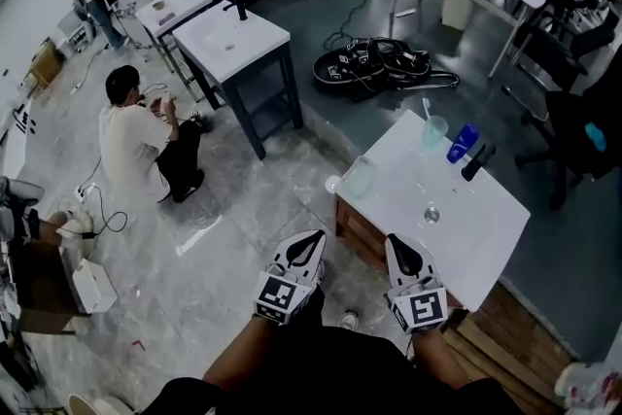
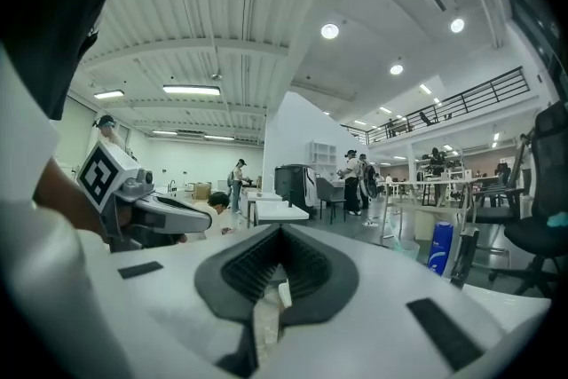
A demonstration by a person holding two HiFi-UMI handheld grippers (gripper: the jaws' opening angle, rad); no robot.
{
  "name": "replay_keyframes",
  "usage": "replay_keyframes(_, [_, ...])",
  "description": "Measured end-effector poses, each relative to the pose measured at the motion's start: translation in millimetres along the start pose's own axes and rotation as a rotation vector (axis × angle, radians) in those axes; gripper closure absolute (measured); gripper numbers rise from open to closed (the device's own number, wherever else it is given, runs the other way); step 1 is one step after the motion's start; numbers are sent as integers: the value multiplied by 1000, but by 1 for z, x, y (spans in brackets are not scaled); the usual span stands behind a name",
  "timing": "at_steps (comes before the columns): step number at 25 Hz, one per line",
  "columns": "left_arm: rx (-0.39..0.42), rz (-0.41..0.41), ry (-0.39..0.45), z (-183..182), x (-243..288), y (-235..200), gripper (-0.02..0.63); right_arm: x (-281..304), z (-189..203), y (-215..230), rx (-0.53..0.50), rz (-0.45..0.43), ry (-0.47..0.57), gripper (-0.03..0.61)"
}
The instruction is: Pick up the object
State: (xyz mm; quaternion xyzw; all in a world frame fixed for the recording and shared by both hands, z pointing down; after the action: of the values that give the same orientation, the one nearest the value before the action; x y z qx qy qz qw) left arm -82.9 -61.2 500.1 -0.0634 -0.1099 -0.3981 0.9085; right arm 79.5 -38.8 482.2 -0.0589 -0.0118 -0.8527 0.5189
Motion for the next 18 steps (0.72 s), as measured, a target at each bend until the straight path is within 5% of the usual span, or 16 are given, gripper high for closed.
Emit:
replay_keyframes(7, [18,64,-2,-18,66,-53,595,56,-1,47,82,102,-8,560])
replay_keyframes(18, [37,169,-14,-32,140,-94,595,106,-6,88,57,213,-16,560])
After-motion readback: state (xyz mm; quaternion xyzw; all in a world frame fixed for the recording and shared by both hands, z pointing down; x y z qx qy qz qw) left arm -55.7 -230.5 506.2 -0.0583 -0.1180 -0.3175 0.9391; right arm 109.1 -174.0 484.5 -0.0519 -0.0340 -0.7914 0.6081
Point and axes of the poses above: the fingertips, and each gripper's own axes: x forward along the fingers, y to its right, z out of its underside, the point moved 3 cm from there along -x, backward along the fingers
